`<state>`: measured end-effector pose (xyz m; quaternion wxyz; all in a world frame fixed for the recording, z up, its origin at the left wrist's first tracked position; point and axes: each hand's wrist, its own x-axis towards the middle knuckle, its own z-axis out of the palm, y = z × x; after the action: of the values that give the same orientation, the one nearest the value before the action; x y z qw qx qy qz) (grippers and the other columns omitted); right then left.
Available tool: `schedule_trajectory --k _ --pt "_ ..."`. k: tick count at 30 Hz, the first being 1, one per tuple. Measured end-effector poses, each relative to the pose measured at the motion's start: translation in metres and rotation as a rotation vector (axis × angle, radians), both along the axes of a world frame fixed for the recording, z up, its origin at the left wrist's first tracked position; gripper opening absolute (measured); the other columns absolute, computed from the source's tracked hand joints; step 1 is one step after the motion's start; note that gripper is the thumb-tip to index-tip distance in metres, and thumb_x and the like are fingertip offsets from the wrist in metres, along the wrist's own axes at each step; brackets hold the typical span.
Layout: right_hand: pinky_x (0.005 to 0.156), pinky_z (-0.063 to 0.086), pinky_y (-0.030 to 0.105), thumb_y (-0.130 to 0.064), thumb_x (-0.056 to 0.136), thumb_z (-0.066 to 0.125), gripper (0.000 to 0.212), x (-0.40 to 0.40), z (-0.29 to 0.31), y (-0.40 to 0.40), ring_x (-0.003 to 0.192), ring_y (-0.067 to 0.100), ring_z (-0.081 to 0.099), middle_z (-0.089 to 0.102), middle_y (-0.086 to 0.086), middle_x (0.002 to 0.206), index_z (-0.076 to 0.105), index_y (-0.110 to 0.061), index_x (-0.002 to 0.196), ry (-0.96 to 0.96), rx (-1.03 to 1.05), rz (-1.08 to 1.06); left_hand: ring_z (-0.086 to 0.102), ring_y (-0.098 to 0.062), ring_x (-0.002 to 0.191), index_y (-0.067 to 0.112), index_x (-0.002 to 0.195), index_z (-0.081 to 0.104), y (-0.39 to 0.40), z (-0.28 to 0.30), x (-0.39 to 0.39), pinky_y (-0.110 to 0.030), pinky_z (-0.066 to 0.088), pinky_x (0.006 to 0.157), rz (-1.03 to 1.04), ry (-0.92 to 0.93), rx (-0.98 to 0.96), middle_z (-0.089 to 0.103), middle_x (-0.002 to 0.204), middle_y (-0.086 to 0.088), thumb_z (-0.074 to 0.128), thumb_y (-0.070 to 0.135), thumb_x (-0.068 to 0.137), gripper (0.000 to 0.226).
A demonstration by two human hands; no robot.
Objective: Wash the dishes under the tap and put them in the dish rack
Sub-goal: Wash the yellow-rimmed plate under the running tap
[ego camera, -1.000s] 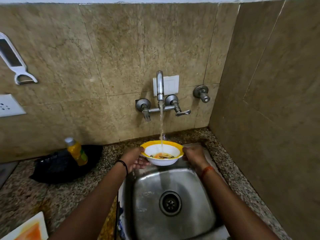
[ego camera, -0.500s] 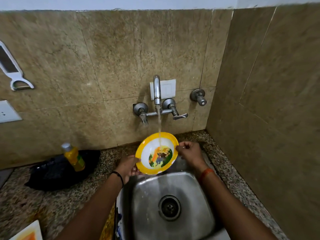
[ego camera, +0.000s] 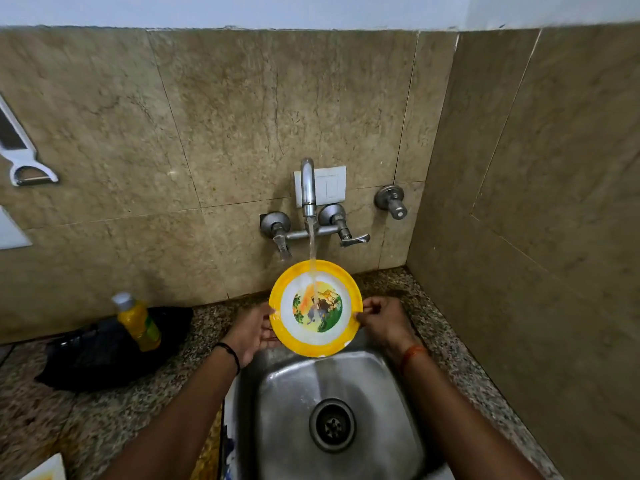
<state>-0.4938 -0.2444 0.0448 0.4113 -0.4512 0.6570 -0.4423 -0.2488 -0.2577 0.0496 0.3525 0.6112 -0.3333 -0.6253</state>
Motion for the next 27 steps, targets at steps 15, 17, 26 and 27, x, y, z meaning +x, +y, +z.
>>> schedule_trajectory --k 15,17,26,27 --pt "0.079 0.044 0.003 -0.004 0.068 0.072 0.029 -0.013 -0.016 0.017 0.089 -0.012 0.056 0.072 -0.016 0.09 0.076 -0.027 0.086 0.655 -0.479 0.23 0.059 -0.033 0.092 -0.01 0.131 0.041 -0.01 0.024 -0.025 -0.048 0.047 0.091 0.281 0.585 0.045 0.057 0.116 -0.024 0.037 -0.002 0.095 0.036" --pt "0.079 0.045 0.002 0.004 0.069 0.064 0.037 -0.011 -0.014 0.015 0.094 -0.005 0.063 0.071 -0.017 0.092 0.074 -0.026 0.089 0.523 -0.339 0.244 0.057 -0.033 0.099 -0.007 0.128 0.044 -0.014 0.028 -0.032 -0.05 0.046 0.092 0.239 0.516 -0.014 0.059 0.11 -0.021 0.04 -0.001 0.095 0.034" --pt "0.119 0.015 0.035 0.003 0.082 0.05 0.094 0.006 0.053 -0.028 0.15 0.017 0.002 -0.004 -0.001 0.164 -0.005 -0.019 0.155 0.948 -0.41 0.233 0.05 -0.038 0.12 0.007 0.134 0.048 -0.013 0.045 -0.054 -0.052 0.048 0.091 0.017 0.263 -0.201 0.055 0.133 -0.02 0.043 0.005 0.096 0.038" --pt "0.12 0.015 0.041 -0.004 0.085 0.051 0.092 0.008 0.057 -0.036 0.151 0.02 -0.003 -0.008 0.0 0.164 -0.009 -0.017 0.155 1.028 -0.358 0.249 0.049 -0.038 0.122 0.008 0.134 0.049 -0.012 0.045 -0.055 -0.055 0.045 0.097 0.006 0.24 -0.211 0.055 0.133 -0.019 0.043 0.005 0.097 0.038"
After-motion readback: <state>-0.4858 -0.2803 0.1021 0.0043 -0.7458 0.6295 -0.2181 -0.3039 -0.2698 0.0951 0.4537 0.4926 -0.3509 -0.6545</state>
